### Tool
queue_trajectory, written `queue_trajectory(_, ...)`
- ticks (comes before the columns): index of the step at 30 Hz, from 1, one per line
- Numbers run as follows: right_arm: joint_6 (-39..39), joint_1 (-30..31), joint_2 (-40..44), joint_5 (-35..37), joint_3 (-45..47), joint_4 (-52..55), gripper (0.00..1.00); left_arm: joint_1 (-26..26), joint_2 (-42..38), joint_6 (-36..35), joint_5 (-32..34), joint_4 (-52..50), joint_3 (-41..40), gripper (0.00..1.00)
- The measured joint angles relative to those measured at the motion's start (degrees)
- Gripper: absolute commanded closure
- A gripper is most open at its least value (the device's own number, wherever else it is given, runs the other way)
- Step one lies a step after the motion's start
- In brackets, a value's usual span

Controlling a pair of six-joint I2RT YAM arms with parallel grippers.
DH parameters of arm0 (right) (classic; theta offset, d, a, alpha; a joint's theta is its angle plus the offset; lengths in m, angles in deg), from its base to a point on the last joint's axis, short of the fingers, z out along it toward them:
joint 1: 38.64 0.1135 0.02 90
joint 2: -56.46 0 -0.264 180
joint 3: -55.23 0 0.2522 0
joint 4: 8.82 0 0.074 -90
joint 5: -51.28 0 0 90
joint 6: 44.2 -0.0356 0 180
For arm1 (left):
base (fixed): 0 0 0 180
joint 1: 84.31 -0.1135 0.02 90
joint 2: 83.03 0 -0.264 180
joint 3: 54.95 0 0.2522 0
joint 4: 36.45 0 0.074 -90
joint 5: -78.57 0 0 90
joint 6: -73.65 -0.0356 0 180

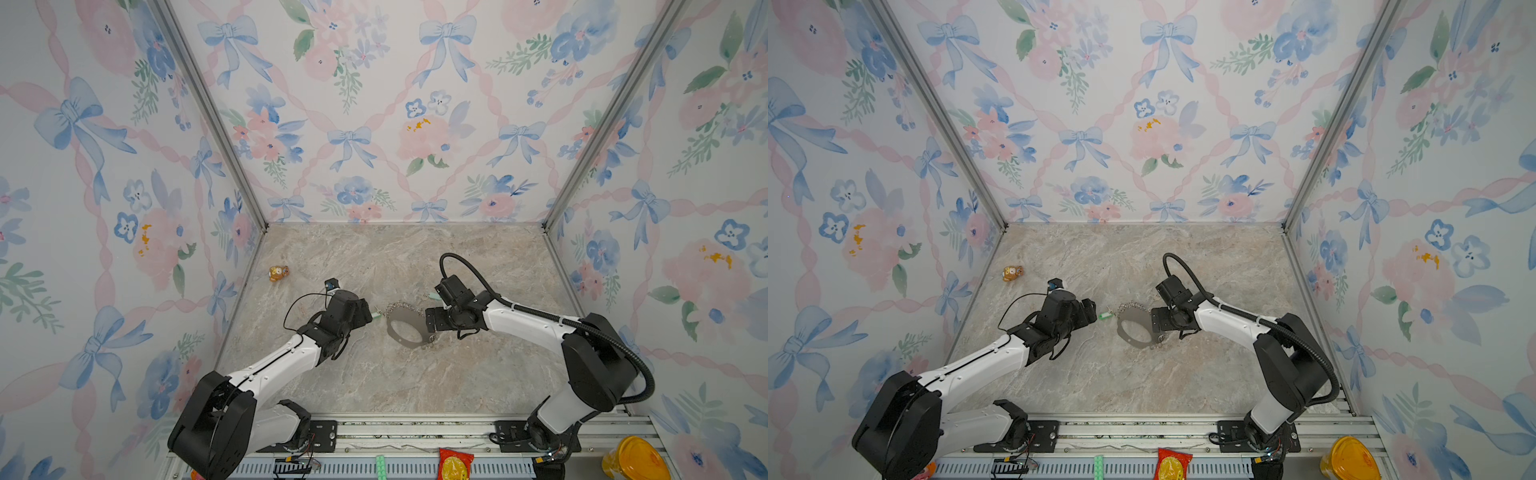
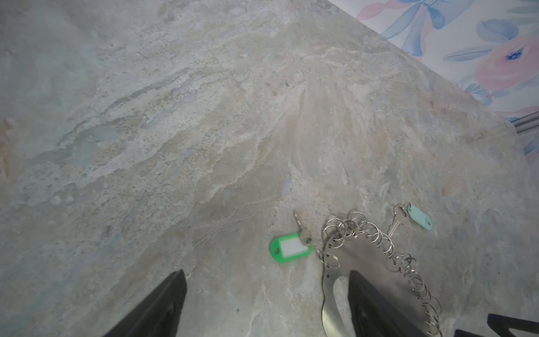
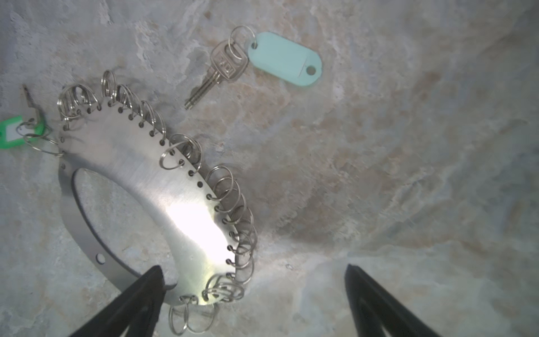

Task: Attach keys to a key ring
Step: Rotate the keyring at the center of the table.

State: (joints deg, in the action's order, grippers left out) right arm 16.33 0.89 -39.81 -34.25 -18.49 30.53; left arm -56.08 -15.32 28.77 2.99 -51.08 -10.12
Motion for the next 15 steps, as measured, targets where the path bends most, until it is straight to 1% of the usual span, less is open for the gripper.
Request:
queue_trajectory(3, -0.3, 1.0, -4.8, -0.3, -3.7, 0.5, 0.01, -1.4, -1.6, 0.2, -0.1, 1.6, -2.5, 0.11)
queue_trajectory(6, -0.6, 1.8, -7.8, -0.5, -5.6, 0.9, 0.01, -2.5, -1.8, 0.4, -0.3, 3.0, -3.7, 0.11)
queue_trajectory(9, -0.7, 3.0, -10.1, -0.6, -7.4, 2.1, 0.05, -3.1, -2.0, 1.4, -0.3, 5.2, -4.9, 0.11)
queue_trajectory(15, -1.2, 7.6, -11.3, 0.2, -9.7, 4.4, 0.07, -4.3, -3.3, 3.9, -0.5, 9.3, -9.4, 0.11)
